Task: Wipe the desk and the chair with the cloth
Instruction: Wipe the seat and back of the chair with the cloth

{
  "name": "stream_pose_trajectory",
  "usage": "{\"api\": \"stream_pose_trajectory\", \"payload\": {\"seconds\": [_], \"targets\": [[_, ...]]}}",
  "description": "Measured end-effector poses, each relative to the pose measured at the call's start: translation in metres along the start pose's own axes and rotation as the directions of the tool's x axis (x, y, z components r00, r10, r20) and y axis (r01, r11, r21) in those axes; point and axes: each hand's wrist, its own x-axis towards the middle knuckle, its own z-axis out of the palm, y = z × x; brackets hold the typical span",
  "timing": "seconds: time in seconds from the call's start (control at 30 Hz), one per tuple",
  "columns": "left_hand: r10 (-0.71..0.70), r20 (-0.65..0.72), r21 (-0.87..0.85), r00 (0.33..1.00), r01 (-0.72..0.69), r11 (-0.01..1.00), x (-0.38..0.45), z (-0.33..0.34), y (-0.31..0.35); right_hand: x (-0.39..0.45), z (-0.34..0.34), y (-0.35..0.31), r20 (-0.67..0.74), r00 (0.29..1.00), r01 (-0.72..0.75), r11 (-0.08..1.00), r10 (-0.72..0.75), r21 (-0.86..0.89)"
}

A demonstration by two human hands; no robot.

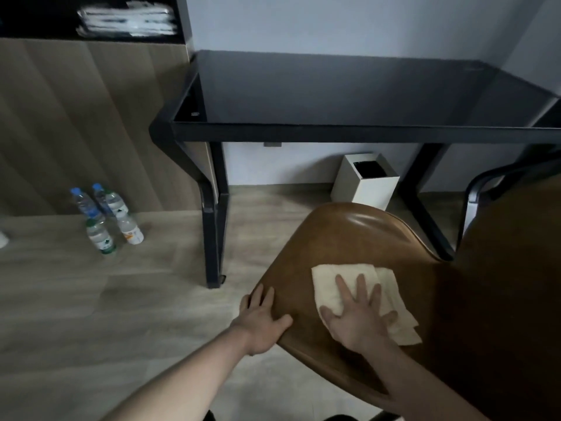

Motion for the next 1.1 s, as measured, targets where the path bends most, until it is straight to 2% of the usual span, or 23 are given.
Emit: {"api": "stream_pose_trajectory", "payload": {"seconds": [0.13, 0.47, 0.67, 0.9, 1.0, 1.1], "targets": [[-0.011, 0.014, 0.013, 1.000, 0.011, 1.000, -0.004, -0.006, 0.006, 0.000, -0.014, 0.032, 0.016, 0.998, -0.059, 0.998, 0.059, 0.003], [-0.038, 0.028, -0.005, 0.999, 0.039, 0.999, -0.013, -0.006, 0.004, -0.040, 0.011, 0.034, 0.057, 0.996, -0.064, 0.998, 0.064, 0.006], [-0.022, 0.051, -0.045, 0.998, 0.025, 0.999, -0.004, -0.005, 0.000, 0.008, -0.004, 0.032, 0.045, 0.994, -0.104, 0.994, 0.102, 0.044], [-0.002, 0.098, -0.049, 0.995, 0.007, 0.999, 0.007, -0.004, -0.007, 0.110, -0.063, 0.036, -0.046, 0.984, -0.168, 0.984, 0.171, 0.064], [0.014, 0.078, -0.058, 0.997, -0.010, 0.998, 0.011, -0.004, -0.003, 0.135, -0.059, 0.033, -0.139, 0.971, -0.192, 0.981, 0.194, 0.027], [0.007, 0.084, -0.055, 0.996, -0.002, 0.998, 0.014, -0.004, -0.003, 0.138, -0.052, 0.027, -0.134, 0.975, -0.180, 0.984, 0.179, 0.005]]}}
